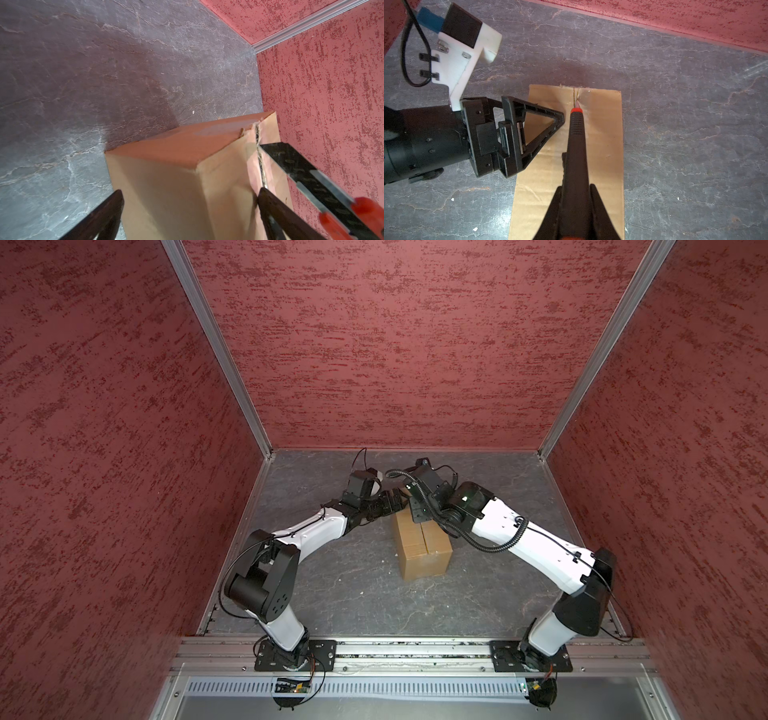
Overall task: Unpack the express box
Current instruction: 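Insert the knife blade into the seam at the box's far end while left braces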
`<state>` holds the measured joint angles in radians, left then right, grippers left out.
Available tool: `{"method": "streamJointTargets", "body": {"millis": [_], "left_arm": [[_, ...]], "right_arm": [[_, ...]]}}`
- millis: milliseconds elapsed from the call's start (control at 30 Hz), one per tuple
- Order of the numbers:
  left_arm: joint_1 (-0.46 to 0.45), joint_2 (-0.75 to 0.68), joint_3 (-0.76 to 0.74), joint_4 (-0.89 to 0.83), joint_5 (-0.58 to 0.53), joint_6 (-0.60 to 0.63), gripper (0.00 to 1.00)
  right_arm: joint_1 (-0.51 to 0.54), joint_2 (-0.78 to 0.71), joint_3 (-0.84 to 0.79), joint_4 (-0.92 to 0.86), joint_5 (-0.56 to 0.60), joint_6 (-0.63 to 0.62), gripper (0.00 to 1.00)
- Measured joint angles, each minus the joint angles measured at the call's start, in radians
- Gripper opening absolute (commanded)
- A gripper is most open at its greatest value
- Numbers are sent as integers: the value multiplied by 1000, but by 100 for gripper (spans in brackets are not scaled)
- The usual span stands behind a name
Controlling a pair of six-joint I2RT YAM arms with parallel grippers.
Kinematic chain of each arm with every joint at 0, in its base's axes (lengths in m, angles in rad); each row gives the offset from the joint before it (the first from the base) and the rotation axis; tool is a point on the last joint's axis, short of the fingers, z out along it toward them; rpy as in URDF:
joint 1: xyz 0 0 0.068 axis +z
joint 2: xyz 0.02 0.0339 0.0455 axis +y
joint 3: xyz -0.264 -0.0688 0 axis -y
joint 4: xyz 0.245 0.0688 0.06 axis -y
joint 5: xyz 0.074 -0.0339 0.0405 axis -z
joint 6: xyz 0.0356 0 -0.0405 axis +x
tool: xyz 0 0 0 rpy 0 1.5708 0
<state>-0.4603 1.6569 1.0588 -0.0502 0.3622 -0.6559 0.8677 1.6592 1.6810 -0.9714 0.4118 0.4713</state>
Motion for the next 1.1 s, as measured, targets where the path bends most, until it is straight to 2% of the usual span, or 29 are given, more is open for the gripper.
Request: {"method": "streamJointTargets", "body": {"millis": [1100], "left_arm": [[-5,13,-6,34,6,-29,100]], "right_arm": [[7,-5,-18,-37,-29,37,0]]}}
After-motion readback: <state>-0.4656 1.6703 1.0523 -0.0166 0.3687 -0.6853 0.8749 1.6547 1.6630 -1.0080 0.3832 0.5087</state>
